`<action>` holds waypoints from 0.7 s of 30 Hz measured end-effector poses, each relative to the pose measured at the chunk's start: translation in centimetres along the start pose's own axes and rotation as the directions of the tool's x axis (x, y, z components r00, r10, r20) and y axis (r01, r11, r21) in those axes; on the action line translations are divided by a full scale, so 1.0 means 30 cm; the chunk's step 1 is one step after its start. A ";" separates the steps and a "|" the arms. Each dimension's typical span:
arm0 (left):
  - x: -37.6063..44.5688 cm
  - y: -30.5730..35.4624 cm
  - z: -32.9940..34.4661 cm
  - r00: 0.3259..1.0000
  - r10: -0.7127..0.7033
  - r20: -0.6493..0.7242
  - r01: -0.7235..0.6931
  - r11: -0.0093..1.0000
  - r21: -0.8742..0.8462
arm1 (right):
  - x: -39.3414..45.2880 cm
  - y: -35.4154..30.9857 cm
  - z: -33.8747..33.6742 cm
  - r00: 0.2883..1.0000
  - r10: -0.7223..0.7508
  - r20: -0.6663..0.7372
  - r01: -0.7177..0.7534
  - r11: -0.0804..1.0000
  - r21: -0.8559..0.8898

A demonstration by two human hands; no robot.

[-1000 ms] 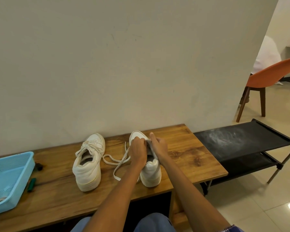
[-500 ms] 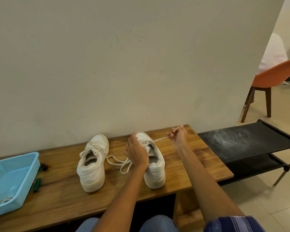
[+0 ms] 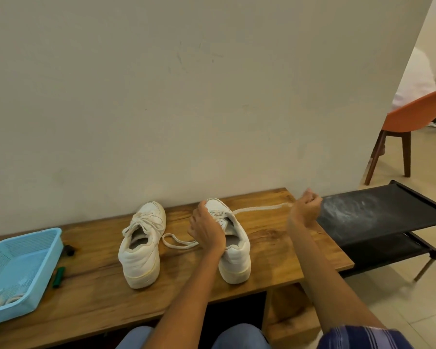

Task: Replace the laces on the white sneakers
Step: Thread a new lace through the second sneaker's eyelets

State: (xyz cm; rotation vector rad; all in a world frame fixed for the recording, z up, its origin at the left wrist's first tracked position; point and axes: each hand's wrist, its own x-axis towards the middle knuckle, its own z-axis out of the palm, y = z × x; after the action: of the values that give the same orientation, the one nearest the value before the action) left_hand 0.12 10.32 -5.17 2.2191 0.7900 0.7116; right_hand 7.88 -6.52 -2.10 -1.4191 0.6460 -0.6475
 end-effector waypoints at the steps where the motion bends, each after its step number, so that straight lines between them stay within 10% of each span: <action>1: 0.002 0.001 0.003 1.000 0.001 0.001 -0.001 1.000 0.001 | -0.010 -0.011 0.001 0.989 -0.084 0.118 0.088 0.996 -0.029; 5: -0.002 0.003 0.001 1.000 -0.005 0.005 0.005 1.000 0.004 | -0.109 0.034 0.046 0.616 -0.111 0.780 0.372 0.913 -0.165; 8: -0.001 0.001 -0.001 1.000 -0.004 -0.002 0.004 1.000 0.017 | -0.187 0.103 0.093 0.332 0.003 0.943 0.482 0.859 -0.172; 11: 0.002 -0.001 0.000 1.000 -0.004 0.003 0.004 1.000 0.023 | -0.189 0.118 0.110 0.393 0.011 0.920 0.497 0.839 -0.222; 14: 0.004 -0.006 0.005 1.000 -0.006 0.008 0.006 1.000 0.005 | -0.137 0.083 0.077 0.811 -0.058 0.582 0.234 0.944 -0.233; 16: 0.009 -0.013 0.015 1.000 0.001 0.000 -0.001 1.000 -0.003 | -0.108 0.054 0.047 0.941 -0.099 0.323 0.166 0.968 -0.187; 18: 0.016 -0.022 0.027 1.000 0.012 -0.004 -0.012 1.000 -0.025 | -0.116 0.044 0.048 0.865 -0.204 0.459 0.335 0.915 -0.224; 21: 0.017 -0.031 0.038 1.000 0.012 -0.010 -0.013 0.998 -0.057 | -0.157 0.077 0.094 0.535 -0.135 0.834 0.507 0.841 -0.189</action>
State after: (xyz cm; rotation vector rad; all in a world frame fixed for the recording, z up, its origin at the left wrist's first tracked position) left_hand 0.91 10.78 -6.43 2.1731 0.7519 0.7421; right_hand 6.85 -1.05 -4.17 -2.0609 -0.2650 -0.0742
